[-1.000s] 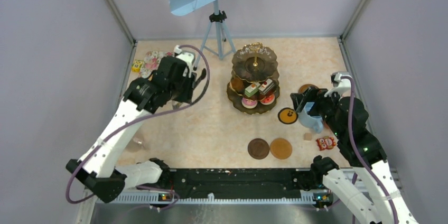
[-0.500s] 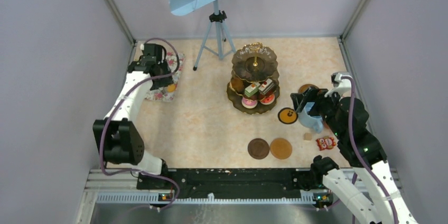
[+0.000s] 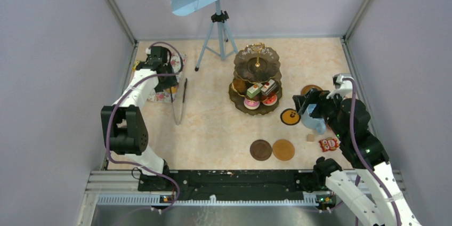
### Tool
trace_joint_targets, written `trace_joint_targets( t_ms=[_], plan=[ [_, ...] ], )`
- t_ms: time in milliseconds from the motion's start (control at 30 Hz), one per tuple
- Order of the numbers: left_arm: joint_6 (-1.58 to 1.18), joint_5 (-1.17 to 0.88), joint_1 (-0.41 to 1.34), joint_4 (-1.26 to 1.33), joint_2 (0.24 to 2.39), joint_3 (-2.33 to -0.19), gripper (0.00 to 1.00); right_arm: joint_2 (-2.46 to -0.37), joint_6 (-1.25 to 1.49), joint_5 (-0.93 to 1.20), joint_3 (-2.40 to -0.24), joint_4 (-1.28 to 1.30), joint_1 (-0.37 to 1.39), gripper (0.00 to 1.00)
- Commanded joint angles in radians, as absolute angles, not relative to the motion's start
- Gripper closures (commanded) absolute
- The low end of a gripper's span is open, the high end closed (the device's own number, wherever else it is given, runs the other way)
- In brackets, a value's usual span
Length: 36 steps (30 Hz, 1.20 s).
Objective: Serve the afternoon tea
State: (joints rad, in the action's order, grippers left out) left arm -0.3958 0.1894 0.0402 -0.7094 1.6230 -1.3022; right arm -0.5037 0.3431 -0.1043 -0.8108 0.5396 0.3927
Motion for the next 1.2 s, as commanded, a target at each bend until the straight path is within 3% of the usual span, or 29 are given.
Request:
trace_joint_targets(
  t_ms=[0, 167, 300, 733, 1000, 1167],
  plan=[
    [-0.414, 0.155, 0.035, -0.659, 1.638, -1.304, 0.4, -0.505, 0.351, -0.109, -0.807, 0.503, 0.405, 0.06],
    [-0.441, 0.106, 0.063, -0.643, 1.55, -1.208, 0.27, -0.505, 0.353, -0.108, -0.796, 0.503, 0.404, 0.06],
    [-0.463, 0.147, 0.17, -0.635, 1.483, -1.097, 0.02, -0.505, 0.354, -0.107, -0.789, 0.495, 0.405, 0.06],
    [-0.497, 0.23, 0.274, -0.581, 1.629, -1.013, 0.01, -0.475, 0.36, -0.093, -0.794, 0.51, 0.404, 0.06],
    [-0.655, 0.285, 0.42, -0.52, 1.641, -0.977, 0.15, -0.47, 0.375, -0.082, -0.785, 0.509, 0.405, 0.06],
    [-0.729, 0.402, 0.455, -0.465, 1.625, -0.937, 0.09, -0.469, 0.38, -0.07, -0.785, 0.513, 0.404, 0.06]
  ],
)
